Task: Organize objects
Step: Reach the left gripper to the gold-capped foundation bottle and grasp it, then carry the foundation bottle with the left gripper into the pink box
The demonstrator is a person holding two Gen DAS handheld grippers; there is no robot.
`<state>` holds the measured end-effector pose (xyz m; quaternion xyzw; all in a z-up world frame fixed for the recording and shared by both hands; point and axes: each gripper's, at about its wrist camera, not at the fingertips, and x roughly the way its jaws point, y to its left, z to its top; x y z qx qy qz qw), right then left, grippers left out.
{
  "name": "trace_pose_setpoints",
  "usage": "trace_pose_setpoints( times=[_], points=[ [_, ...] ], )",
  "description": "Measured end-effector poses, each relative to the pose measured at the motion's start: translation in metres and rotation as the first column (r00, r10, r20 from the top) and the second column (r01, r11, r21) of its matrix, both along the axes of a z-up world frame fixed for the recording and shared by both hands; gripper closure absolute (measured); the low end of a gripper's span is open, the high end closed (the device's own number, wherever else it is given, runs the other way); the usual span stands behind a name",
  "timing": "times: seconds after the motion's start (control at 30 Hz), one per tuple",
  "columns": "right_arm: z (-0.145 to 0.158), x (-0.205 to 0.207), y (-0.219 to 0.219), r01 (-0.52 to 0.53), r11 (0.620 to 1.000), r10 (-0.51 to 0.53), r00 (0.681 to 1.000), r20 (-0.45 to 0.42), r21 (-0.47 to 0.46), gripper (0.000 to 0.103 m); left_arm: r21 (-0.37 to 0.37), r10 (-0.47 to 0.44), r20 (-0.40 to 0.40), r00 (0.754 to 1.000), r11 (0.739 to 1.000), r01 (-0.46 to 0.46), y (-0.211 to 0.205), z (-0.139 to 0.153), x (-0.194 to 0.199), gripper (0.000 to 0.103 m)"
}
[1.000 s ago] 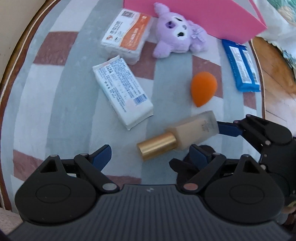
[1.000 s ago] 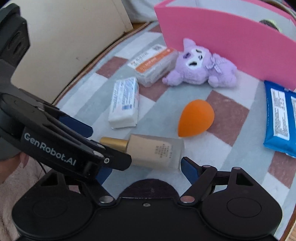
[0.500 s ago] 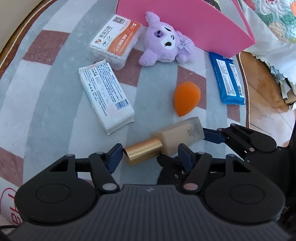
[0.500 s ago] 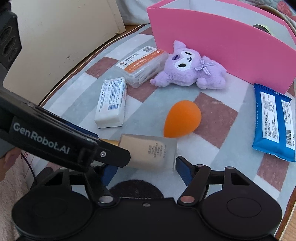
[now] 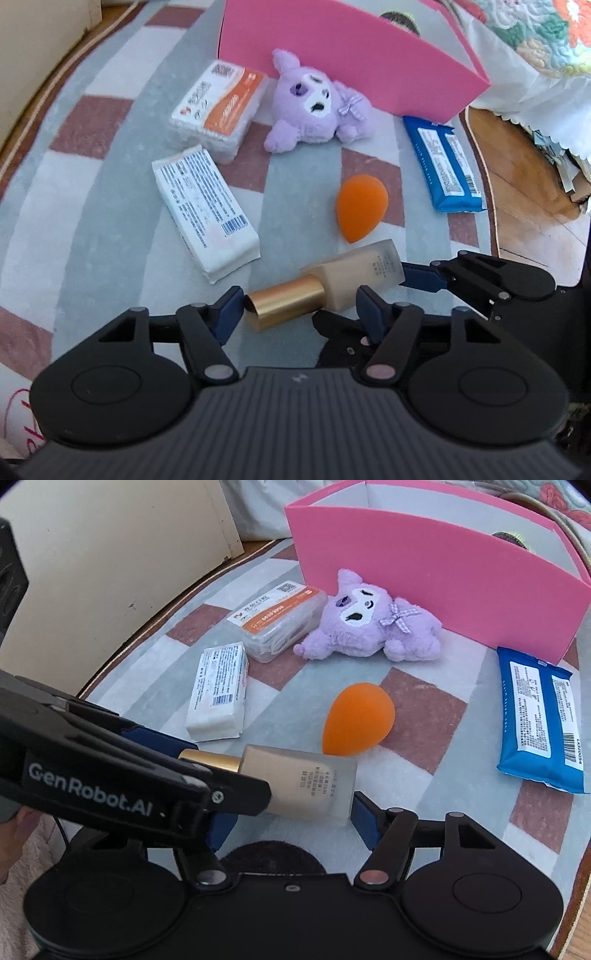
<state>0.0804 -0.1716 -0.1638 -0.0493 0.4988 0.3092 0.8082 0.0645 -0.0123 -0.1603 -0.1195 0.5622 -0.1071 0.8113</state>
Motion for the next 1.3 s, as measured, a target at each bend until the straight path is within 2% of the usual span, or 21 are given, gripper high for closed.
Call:
trace_pose_setpoints(
  times=[0.23,0.37,0.57,0.73,0.9,1.07,1.2,1.3],
  points=[
    [0.021,-0.011,-0.009,-0.011,0.998,0.006,0.997,0.076,0.069,0.033,0.016,-0.01,0.112,0.994,1.0,0.008,0.003,0.033,-0.02,0.044],
    [0.044,-0.018,-0.01,-0.027,0.998,0.019,0.992,0.129,0.063,0.033,0.027,-0.013,0.165,0.986,1.0,0.009,-0.001,0.057,-0.03,0.044],
    [0.083,-0.029,-0.01,-0.051,0.998,0.043,0.979,0.198,0.035,0.033,0.026,-0.011,0.194,0.981,1.0,0.006,-0.003,0.095,-0.039,0.044],
    [0.114,-0.027,-0.016,-0.053,0.996,0.034,0.968,0.248,0.069,0.033,0.054,-0.006,0.253,0.967,0.998,-0.008,-0.009,0.133,-0.042,0.044],
    [0.147,-0.015,-0.019,-0.057,0.996,0.032,0.945,0.325,0.069,0.033,0.031,-0.006,0.3,0.954,1.0,-0.004,-0.008,0.167,-0.027,0.044],
    [0.172,0.015,-0.018,-0.041,0.996,0.012,0.935,0.354,0.075,0.033,0.052,-0.034,0.358,0.933,0.999,0.016,-0.013,0.194,0.001,0.044],
    [0.179,0.045,-0.013,-0.017,0.998,-0.006,0.932,0.362,0.06,0.033,0.071,-0.062,0.371,0.927,0.997,0.038,-0.014,0.201,0.038,0.044],
    [0.174,0.076,-0.01,-0.002,0.998,-0.019,0.936,0.35,0.058,0.033,0.09,-0.079,0.376,0.923,0.995,0.048,-0.016,0.197,0.07,0.044]
  ],
)
